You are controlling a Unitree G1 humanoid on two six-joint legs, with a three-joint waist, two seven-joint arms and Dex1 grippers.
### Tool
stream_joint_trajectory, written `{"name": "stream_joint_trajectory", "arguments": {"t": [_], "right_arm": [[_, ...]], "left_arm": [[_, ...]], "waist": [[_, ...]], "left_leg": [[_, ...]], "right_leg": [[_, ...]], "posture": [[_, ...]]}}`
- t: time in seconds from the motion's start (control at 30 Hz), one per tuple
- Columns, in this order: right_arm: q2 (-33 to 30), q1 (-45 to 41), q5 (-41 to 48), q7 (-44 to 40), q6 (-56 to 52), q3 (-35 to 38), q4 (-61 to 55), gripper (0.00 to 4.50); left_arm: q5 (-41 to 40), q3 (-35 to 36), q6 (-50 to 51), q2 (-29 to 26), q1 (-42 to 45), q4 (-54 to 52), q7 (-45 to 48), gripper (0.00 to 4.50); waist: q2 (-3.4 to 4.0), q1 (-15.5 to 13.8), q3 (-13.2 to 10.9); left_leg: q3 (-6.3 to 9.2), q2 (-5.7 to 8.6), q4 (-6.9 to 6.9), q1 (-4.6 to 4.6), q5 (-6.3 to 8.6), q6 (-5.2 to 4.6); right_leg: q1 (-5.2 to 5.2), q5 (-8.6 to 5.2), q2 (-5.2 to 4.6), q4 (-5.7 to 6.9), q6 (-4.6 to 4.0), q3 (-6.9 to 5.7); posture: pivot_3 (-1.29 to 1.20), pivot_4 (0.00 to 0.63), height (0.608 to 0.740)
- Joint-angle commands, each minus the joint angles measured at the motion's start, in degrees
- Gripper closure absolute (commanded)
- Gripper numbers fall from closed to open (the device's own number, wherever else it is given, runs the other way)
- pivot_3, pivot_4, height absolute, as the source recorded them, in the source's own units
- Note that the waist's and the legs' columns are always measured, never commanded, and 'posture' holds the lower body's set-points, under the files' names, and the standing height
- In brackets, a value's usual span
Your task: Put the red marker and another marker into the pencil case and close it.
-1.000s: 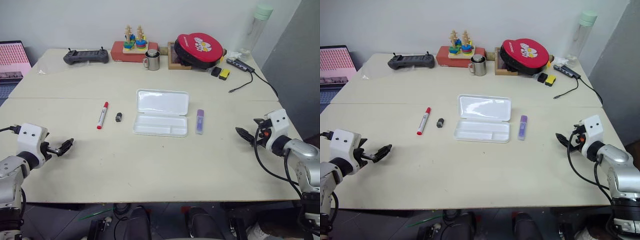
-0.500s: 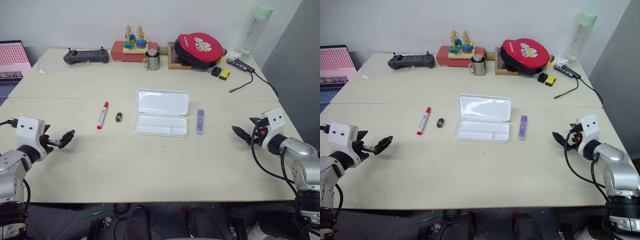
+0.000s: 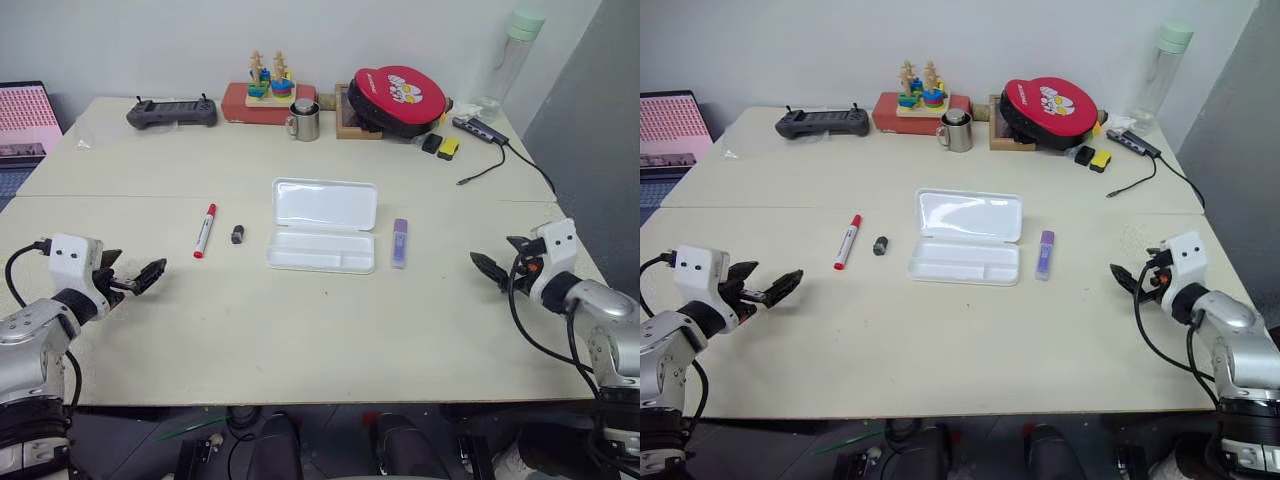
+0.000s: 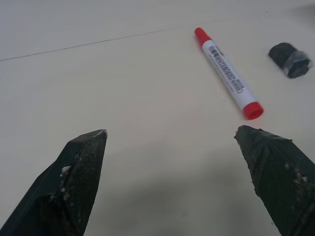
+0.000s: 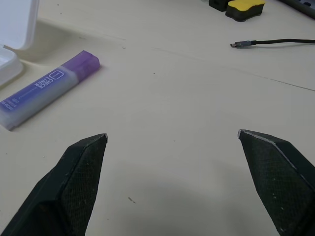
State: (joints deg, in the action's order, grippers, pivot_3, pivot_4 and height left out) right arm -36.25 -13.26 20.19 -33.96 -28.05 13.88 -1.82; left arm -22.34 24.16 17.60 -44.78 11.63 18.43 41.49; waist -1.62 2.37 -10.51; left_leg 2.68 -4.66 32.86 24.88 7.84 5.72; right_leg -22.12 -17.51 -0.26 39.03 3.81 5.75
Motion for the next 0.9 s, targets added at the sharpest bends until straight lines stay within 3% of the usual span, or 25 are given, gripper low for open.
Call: {"name": "stream_joint_trajectory", "arguments": {"t": [0.03,0.17,0.37,0.73,0.9], "right_arm": [[-1.36,-4.14,3.45,-3.37,-2.58,-0.87,-5.63,0.03],[-2.66,-11.98,3.36,-12.12,-9.70,-13.96,-8.19,0.03],[1.88,-22.45,0.78,-17.21,-14.54,-28.04,-4.86,0.03],[13.09,-33.25,-8.06,-19.83,-8.95,-38.18,13.03,0.03],[15.04,-35.41,-12.21,-20.46,-6.72,-40.10,19.71,1.07]], "left_arm": [[-6.06,0.91,2.93,0.69,1.30,-7.98,4.11,0.00],[-12.35,-6.21,8.46,1.18,2.91,-19.57,13.01,0.00],[-12.45,-14.19,10.98,2.06,5.84,-27.79,15.75,0.00],[-13.22,-15.40,12.63,4.72,8.47,-30.95,13.54,0.00],[-13.82,-14.12,12.52,5.00,8.67,-31.10,12.27,0.00]], "waist": [[0.01,0.01,0.00],[0.02,0.21,-0.01],[0.02,0.62,-0.01],[0.02,0.88,-0.02],[0.02,0.72,-0.02]], "left_leg": [[0.00,0.00,0.00,0.00,0.00,0.00],[0.00,0.00,0.06,0.00,0.00,0.00],[0.03,0.00,0.06,0.05,0.01,-0.01],[0.10,-0.02,0.06,0.06,0.01,-0.02],[0.10,-0.01,0.06,0.07,0.01,-0.02]], "right_leg": [[0.00,0.00,0.00,0.00,0.00,0.01],[0.02,0.04,0.00,0.01,0.07,0.02],[0.02,-0.02,0.04,-0.01,-0.07,0.00],[-0.03,-0.01,0.09,0.05,-0.06,-0.05],[-0.02,-0.01,0.09,0.03,-0.08,-0.06]], "posture": [[0.00,0.150,0.740],[0.00,0.150,0.740],[0.00,0.150,0.740],[0.00,0.150,0.740],[0.00,0.150,0.740]]}}
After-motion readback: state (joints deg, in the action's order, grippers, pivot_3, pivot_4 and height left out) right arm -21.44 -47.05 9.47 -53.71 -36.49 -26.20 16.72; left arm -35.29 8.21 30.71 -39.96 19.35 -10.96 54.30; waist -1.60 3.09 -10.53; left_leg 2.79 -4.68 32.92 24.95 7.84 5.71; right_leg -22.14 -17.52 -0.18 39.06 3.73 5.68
